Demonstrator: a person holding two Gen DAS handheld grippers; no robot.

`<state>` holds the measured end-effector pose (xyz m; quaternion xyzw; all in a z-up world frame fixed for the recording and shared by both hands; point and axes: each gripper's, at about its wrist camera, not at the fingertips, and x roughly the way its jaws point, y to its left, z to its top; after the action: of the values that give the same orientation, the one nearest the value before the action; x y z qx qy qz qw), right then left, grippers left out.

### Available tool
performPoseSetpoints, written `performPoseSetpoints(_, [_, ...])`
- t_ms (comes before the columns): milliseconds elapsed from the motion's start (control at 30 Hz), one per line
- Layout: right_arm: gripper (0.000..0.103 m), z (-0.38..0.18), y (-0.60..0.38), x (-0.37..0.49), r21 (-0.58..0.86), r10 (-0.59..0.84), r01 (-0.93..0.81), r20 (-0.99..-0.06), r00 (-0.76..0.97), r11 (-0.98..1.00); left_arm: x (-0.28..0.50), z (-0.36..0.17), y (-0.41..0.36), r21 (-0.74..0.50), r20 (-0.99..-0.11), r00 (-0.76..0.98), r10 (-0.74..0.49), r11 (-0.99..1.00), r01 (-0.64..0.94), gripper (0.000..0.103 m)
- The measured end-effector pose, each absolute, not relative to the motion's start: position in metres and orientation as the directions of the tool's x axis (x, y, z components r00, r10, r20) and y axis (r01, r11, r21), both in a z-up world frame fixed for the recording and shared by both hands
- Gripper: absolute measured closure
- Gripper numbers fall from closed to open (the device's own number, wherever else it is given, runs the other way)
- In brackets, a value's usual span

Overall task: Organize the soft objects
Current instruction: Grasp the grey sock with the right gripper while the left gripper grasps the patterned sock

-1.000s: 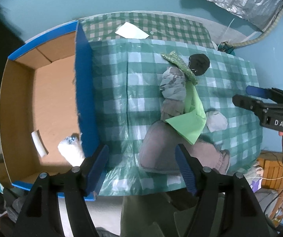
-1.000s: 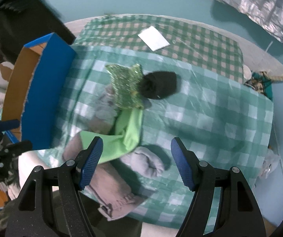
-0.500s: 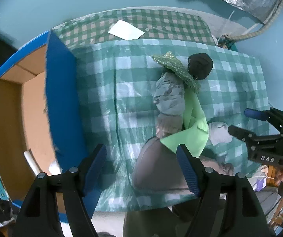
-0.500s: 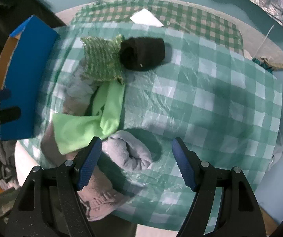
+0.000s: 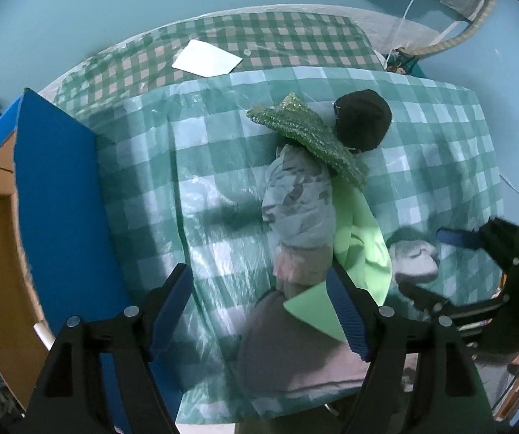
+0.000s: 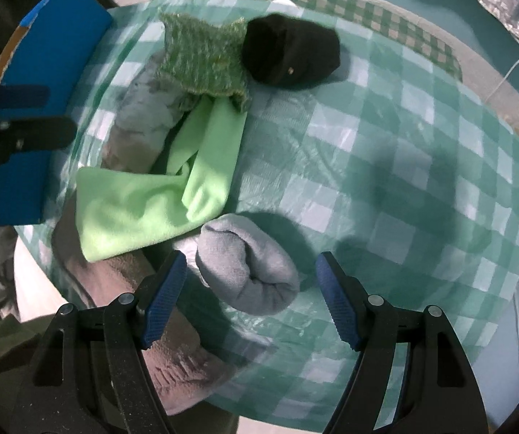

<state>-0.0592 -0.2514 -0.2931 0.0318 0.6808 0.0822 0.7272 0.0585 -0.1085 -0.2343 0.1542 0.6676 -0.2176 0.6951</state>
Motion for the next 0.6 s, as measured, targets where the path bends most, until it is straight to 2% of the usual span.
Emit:
performPoseSetpoints(167, [0.029, -0.302, -0.246, -0.06, 0.135, 0.142, -0.113, -0.989, 0.05, 0.984, 0.069, -0.242, -0.113, -0.104, -0.993, -0.004, -0.116, 0.866, 0.489, 0.025])
performPoseSetpoints(200, [0.035, -0.304, -0.245, -0.06, 0.129, 0.136, -0.121, -0.99, 0.048, 0.984, 0.07, -0.242, -0.114, -0.109, -0.993, -0.006, -0.122, 0.867, 0.487, 0.024])
performPoseSetpoints(233, [0.047, -0.305, -0.244, -0.06, 0.129, 0.136, -0.131, -0.99, 0.044, 0.983, 0.073, -0.243, -0.115, -0.113, -0.992, -0.007, -0.125, 0.867, 0.485, 0.023])
performPoseSetpoints(400, [0.07, -0.304, -0.25, -0.058, 0.129, 0.135, -0.131, -0.99, 0.041, 0.983, 0.08, -0.246, -0.124, -0.122, -0.991, -0.018, -0.129, 0.868, 0.482, 0.023])
performPoseSetpoints(600, [0.074, -0.297, -0.269, -0.048, 0.138, 0.143, -0.076, -0.988, 0.066, 0.988, 0.082, -0.251, -0.138, -0.125, -0.991, -0.025, -0.131, 0.846, 0.518, 0.023])
